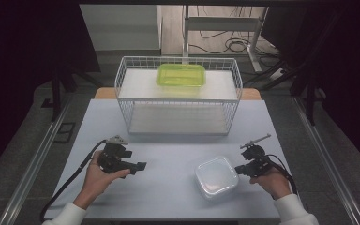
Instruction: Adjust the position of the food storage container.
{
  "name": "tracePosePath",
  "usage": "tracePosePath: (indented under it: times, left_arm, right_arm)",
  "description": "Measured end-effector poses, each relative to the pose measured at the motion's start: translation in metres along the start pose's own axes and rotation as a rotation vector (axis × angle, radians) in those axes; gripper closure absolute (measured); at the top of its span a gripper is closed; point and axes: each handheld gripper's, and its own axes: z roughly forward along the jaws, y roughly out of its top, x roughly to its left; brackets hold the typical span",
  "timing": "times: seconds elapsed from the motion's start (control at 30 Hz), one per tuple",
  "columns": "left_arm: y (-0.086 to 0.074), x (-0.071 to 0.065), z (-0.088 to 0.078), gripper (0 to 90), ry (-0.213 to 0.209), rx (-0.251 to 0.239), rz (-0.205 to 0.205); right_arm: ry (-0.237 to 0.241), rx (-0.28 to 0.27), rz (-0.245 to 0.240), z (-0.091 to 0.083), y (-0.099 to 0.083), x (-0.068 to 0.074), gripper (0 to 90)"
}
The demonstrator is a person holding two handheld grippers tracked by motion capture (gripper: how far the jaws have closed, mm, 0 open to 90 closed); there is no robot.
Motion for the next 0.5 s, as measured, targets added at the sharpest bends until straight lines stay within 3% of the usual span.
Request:
tracePosePath:
  times: [0.3, 0.4, 0.5]
  left_arm:
    - [0.000, 0.000, 0.001, 19.1, -0.005, 0.002, -0.006]
    - [0.000, 0.000, 0.001, 19.2, -0.006, 0.002, -0.007]
    - [0.000, 0.000, 0.001, 19.2, -0.005, 0.002, -0.006]
  right_arm:
    - [0.014, 0.020, -0.054, -0.006, -0.026, -0.002, 89.3]
    - [0.037, 0.027, -0.083, -0.003, -0.030, 0.004, 89.3]
    - [0.027, 0.039, -0.110, 0.001, -0.029, 0.011, 89.3]
